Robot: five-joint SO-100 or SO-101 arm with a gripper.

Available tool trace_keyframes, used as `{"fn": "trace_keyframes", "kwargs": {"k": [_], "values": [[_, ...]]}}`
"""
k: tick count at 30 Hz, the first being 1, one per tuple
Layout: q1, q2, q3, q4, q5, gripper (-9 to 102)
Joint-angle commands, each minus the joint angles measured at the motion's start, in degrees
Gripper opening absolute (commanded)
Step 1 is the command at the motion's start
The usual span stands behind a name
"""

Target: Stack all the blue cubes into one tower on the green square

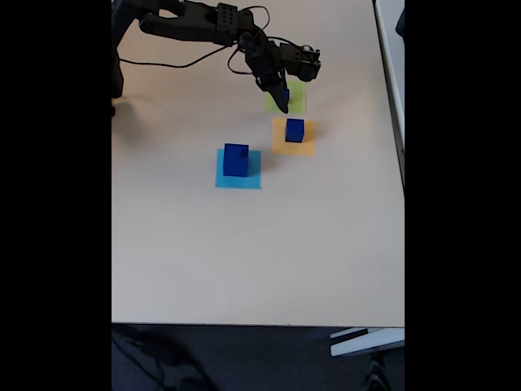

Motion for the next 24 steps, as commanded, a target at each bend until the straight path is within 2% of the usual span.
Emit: {"fn": "trace_keyframes", "kwargs": {"k": [1,24], "values": [[-0.8,0.5,-4.6,-1.3,1.1,30],[-3.7,-4.3,-6.7,-1.3,3.6,28]]}}
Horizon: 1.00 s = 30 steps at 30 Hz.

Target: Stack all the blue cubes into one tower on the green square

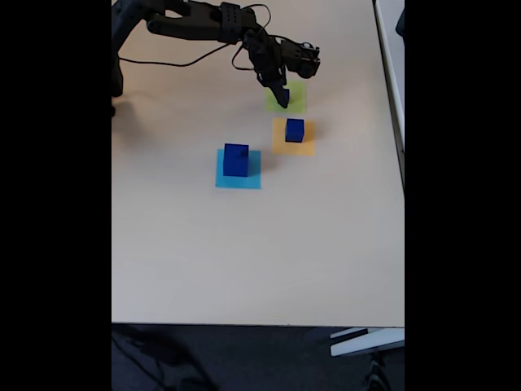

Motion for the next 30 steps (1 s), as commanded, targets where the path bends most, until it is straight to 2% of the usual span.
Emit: {"fn": "trace_keyframes", "kwargs": {"k": [1,6,23,30], "values": [[-0.6,0.5,-3.7,-1.1,0.5,27],[-0.7,0.0,-3.6,-1.1,0.5,25],[-0.2,0.3,-3.6,-1.1,0.1,2],[0.4,1.9,-4.3,-0.9,-1.9,1]]}}
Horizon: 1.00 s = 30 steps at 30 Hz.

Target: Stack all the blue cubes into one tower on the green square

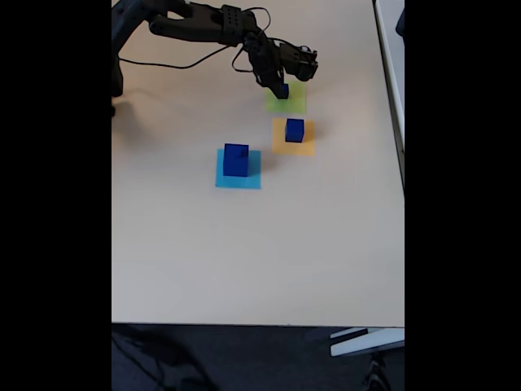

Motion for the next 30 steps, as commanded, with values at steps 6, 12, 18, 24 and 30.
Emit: {"fn": "trace_keyframes", "kwargs": {"k": [6,12,18,24,30], "values": [[3.3,5.9,-7.9,1.4,-6.9,2],[6.1,7.4,-12.5,5.2,-11.4,2],[9.8,9.1,-12.5,5.9,-15.0,2],[12.8,10.0,-12.4,6.4,-15.8,2],[14.4,10.1,-12.0,6.2,-14.8,2]]}}
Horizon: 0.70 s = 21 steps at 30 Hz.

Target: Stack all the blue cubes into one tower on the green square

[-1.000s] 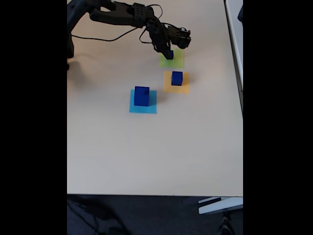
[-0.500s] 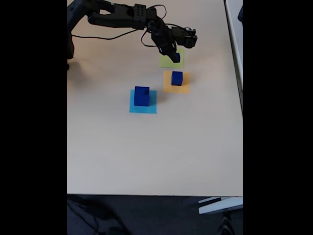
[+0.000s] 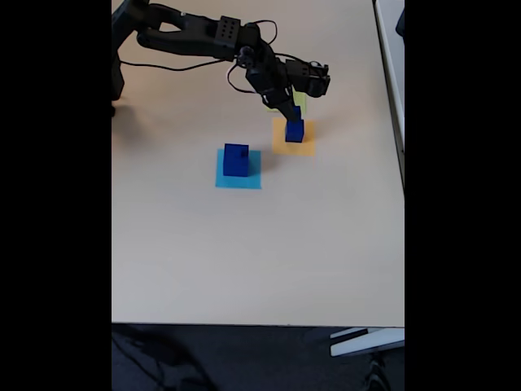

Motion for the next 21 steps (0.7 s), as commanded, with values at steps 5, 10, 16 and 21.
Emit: {"fn": "trace_keyframes", "kwargs": {"k": [5,10,16,21], "values": [[0.6,6.4,-1.8,-1.1,3.9,2],[0.5,6.2,-1.8,-2.3,5.0,2],[0.8,5.4,-1.8,-4.0,5.5,3],[0.8,5.3,-0.8,-5.2,6.0,3]]}}
